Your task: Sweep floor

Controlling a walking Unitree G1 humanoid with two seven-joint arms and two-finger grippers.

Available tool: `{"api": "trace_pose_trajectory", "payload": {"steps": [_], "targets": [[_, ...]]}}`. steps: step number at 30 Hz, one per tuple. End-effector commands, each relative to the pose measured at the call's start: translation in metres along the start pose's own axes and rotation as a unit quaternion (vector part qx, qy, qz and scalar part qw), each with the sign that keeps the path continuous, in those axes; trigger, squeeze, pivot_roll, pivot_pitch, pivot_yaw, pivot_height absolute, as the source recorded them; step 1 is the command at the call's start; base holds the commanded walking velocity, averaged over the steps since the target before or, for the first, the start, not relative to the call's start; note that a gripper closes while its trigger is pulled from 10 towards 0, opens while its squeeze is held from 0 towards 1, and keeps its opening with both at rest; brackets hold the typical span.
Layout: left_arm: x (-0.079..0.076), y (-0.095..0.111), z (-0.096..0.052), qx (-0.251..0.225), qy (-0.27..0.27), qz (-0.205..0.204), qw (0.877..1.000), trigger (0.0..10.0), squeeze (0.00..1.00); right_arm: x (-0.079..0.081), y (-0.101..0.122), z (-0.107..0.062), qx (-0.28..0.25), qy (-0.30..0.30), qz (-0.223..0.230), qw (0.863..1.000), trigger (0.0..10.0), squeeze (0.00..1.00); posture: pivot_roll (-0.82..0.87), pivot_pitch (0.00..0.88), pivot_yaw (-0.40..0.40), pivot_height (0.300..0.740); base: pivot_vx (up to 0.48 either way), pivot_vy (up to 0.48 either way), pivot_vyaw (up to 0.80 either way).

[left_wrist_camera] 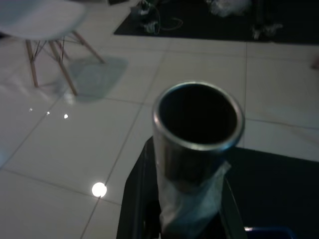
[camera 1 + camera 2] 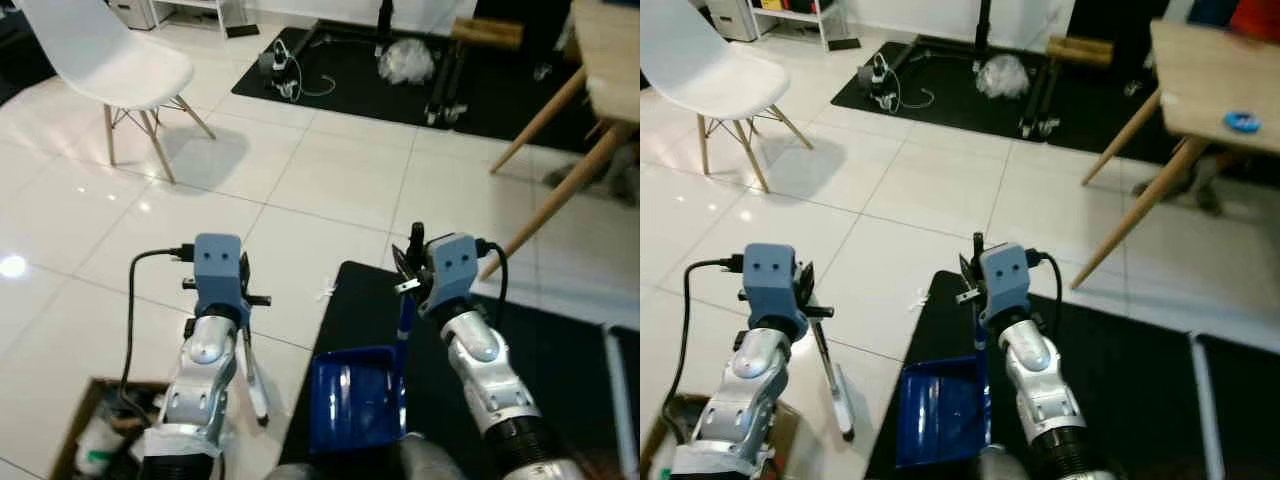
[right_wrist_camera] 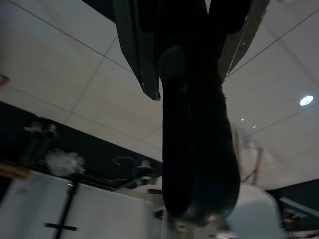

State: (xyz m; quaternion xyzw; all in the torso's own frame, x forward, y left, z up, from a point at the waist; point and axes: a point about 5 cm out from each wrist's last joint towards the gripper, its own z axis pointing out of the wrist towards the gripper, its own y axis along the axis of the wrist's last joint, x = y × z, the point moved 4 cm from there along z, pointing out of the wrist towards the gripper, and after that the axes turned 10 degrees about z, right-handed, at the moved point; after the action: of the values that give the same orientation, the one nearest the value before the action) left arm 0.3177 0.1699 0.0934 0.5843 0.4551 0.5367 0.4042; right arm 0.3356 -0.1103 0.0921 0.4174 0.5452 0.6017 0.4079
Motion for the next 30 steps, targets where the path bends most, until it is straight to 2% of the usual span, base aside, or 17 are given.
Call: {"api": "trace_pose_trajectory", "payload": {"steps": [1,11,30], "targets": [[-0.0013,0.0057,-0.0004,-0.015,-0.003,0.01,1.0,10.0,0.0,-0.0044,0.0073,0.0007,-0.015,-0.004,-0.011,1.0,10.0,0.0,0.04,0.056,0.03,0.74,0.394,0.0,-0.7],[-0.0022,0.0058,0.0004,-0.015,-0.004,0.009,1.0,10.0,0.0,-0.0047,0.0074,0.0005,-0.016,-0.006,-0.011,1.0,10.0,0.0,0.04,0.056,0.031,0.74,0.386,0.0,-0.71],[-0.0038,0.0052,0.0023,-0.012,-0.004,0.007,1.0,10.0,0.0,-0.0043,0.0087,0.0009,-0.018,-0.002,-0.029,0.999,10.0,0.0,0.03,0.055,0.03,0.74,0.335,0.0,0.0]]}}
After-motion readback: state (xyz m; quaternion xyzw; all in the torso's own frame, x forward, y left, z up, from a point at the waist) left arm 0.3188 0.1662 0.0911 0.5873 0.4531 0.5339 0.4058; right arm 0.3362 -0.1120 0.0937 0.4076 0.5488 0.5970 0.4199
